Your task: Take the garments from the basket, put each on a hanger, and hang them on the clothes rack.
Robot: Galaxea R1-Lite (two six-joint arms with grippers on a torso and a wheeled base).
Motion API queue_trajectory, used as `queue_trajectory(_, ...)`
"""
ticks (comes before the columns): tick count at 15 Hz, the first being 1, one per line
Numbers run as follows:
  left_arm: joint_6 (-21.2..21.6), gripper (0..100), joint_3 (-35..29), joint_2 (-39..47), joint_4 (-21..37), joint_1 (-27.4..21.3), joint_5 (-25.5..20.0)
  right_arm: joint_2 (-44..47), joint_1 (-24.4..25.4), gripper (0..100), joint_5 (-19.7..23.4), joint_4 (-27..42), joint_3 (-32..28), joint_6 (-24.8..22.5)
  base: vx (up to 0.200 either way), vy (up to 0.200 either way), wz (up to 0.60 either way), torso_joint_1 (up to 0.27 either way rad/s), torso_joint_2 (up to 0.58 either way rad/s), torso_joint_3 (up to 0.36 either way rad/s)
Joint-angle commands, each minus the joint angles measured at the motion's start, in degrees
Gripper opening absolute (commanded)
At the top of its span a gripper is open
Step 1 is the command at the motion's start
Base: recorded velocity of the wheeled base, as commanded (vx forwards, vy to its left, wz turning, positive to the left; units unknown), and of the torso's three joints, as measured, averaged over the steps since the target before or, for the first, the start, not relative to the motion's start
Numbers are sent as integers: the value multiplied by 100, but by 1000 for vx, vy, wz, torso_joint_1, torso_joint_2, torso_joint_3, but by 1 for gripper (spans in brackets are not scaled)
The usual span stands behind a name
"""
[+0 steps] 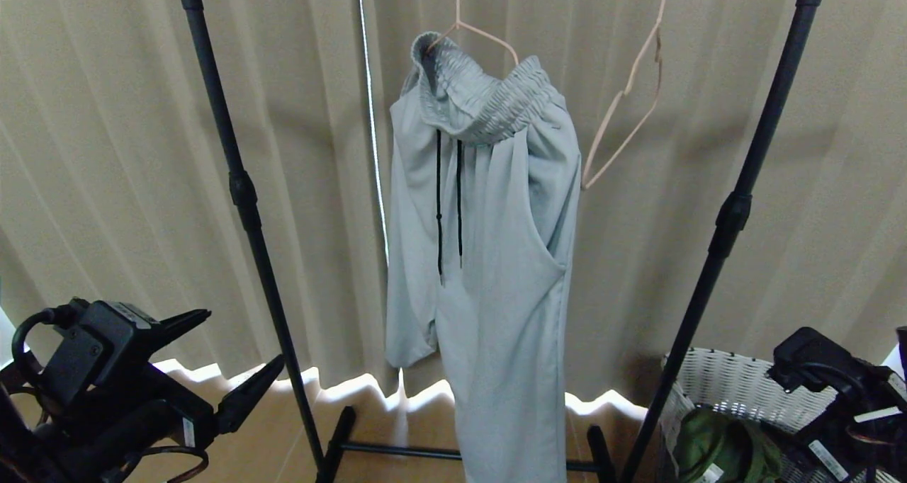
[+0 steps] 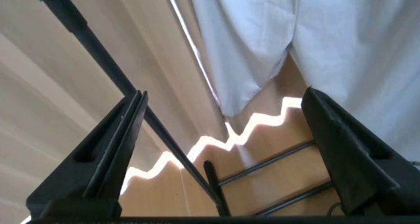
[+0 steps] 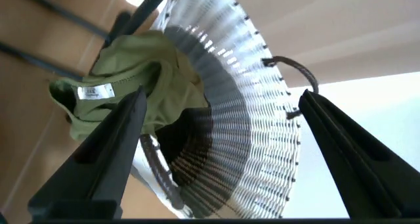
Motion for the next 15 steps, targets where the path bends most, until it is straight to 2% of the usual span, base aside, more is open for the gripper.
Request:
queue_trajectory(1,-14,100,-94,28,-7,7,0,668,-117,100,6,12,-220,-64,0,0,0,0,0,0)
queue_trajectory(5,-5,100,-252,-16,-7,112,0,1643,-117,100,6,12,-624,-91,0,0,0,0,0,0)
queue_trajectory(9,4,100,-322,2,-7,218,-8,2100,-134,100,-64,12,-650,-91,0,0,0,0,0,0)
queue_trajectory(15,12,100,-375,11,2,279,-8,2610,-627,100,-82,-59,-879,-82,0,0,0,0,0,0)
